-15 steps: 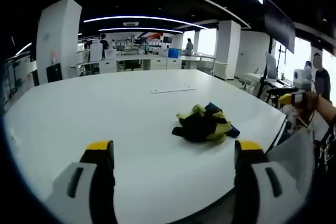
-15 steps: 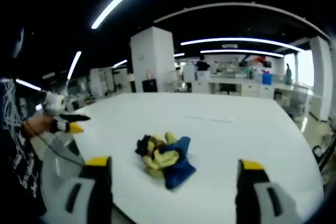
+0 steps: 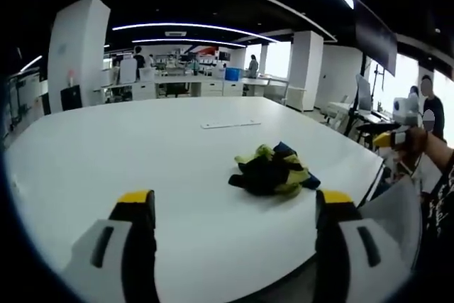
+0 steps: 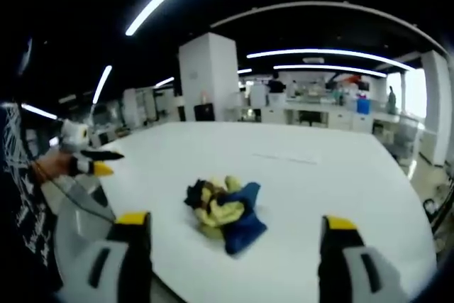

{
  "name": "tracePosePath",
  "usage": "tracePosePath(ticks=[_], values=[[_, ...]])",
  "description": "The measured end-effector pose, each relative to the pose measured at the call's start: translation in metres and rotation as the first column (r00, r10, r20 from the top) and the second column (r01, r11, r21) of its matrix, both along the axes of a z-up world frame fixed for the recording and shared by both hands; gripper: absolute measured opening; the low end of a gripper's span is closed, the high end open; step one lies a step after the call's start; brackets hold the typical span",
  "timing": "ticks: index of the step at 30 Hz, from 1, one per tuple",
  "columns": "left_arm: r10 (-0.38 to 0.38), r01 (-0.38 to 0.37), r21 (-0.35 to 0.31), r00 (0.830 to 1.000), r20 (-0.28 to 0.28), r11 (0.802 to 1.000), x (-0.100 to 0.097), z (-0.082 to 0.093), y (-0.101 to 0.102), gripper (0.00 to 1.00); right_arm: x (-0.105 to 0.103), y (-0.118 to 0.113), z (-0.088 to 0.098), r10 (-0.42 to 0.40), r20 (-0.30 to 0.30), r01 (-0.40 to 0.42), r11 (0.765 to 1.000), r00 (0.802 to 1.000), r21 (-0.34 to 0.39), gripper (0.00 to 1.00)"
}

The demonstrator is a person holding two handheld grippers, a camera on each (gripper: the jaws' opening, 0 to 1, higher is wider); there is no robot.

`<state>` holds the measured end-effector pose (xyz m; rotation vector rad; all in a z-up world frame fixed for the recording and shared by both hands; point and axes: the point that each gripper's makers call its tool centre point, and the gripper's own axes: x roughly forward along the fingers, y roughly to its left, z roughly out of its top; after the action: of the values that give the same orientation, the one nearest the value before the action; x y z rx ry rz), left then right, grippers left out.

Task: Fold the garment on the visible template until the final outline fits inside the template.

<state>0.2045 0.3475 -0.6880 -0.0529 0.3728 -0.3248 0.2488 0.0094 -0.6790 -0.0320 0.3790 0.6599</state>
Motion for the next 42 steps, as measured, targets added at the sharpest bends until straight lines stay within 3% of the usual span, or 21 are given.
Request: tracePosePath(ticks=[13, 20, 23, 32, 42], values=[[-0.059, 0.059, 0.018, 0.998, 0.019, 0.998, 0.006, 0.002, -0.007, 0.88, 0.01, 0.002, -0.001, 0.002, 0.012, -0.002, 1.0, 1.0, -0.003, 0.99], [-0.106, 0.106, 0.021, 0.994, 0.012, 0.994, 0.007, -0.002, -0.013, 0.8, 0.013, 0.009, -0.008, 0.025, 0.008, -0.025, 0.999, 1.0, -0.023, 0.99], [-0.121, 0.121, 0.013, 0.992, 0.019, 0.993, 0.009, -0.004, -0.016, 0.77, 0.015, 0.011, -0.011, 0.037, 0.006, -0.037, 0.999, 0.999, -0.03, 0.93], [-0.166, 0.166, 0.026, 0.986, 0.001, 0.986, 0.01, -0.02, -0.021, 0.68, 0.022, 0.018, -0.018, 0.06, -0.003, -0.06, 0.998, 0.998, -0.037, 0.89], [-0.205, 0.204, 0.037, 0.978, 0.034, 0.978, 0.02, -0.023, -0.031, 0.56, 0.04, 0.036, -0.025, 0.138, -0.007, -0.138, 0.987, 0.99, -0.085, 0.71]])
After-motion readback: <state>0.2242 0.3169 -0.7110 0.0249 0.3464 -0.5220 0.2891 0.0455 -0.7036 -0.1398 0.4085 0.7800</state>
